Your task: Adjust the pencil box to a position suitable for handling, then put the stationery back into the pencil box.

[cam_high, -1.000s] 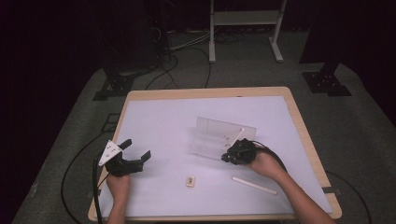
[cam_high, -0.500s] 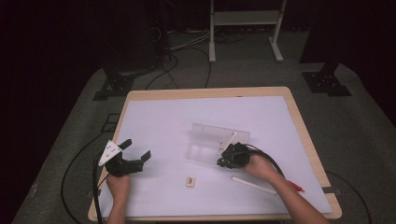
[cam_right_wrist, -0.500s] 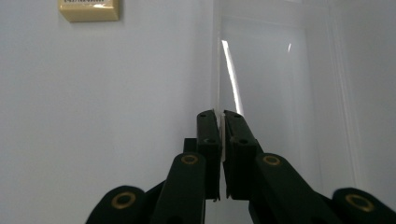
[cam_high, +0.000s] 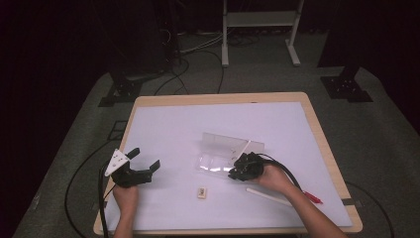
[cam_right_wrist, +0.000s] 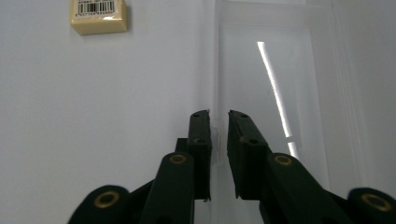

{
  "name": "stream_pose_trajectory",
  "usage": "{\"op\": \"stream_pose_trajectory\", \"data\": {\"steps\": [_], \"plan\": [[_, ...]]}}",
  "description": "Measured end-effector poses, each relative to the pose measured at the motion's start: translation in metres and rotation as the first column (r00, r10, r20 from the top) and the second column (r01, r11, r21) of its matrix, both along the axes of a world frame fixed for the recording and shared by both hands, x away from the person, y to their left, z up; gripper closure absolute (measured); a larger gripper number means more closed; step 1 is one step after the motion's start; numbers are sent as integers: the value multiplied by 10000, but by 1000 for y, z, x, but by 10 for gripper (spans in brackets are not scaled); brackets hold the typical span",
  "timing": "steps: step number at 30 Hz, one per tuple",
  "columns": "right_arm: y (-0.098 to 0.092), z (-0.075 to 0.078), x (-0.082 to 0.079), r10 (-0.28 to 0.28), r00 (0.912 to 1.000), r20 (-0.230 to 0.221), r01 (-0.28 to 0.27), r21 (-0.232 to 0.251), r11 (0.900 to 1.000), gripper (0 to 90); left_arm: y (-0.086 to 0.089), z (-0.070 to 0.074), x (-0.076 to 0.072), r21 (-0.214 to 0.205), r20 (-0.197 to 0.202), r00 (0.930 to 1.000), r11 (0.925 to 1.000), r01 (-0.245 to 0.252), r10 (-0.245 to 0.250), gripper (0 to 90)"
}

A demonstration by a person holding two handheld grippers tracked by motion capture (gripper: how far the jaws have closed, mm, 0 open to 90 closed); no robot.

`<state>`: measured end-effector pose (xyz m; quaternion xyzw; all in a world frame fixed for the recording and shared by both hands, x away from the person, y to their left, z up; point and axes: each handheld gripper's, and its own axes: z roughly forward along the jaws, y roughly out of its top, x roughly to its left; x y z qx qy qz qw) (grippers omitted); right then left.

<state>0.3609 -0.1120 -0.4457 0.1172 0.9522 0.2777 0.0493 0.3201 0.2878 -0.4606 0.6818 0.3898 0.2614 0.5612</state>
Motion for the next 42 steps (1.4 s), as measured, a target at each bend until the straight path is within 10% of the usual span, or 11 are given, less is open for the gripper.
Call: {"op": "stream_pose_trajectory", "data": {"steps": [16, 42], "plan": [[-18, 13, -1, -734, 9971, -208, 749, 819, 9938, 527, 0, 0, 0, 28, 0, 10000, 10000, -1, 1, 0], [-95, 32, -20, -2472, 9675, -541, 2530, 2168, 9429, 334, 0, 0, 0, 24, -11, 10000, 10000, 9, -9, 0]]}}
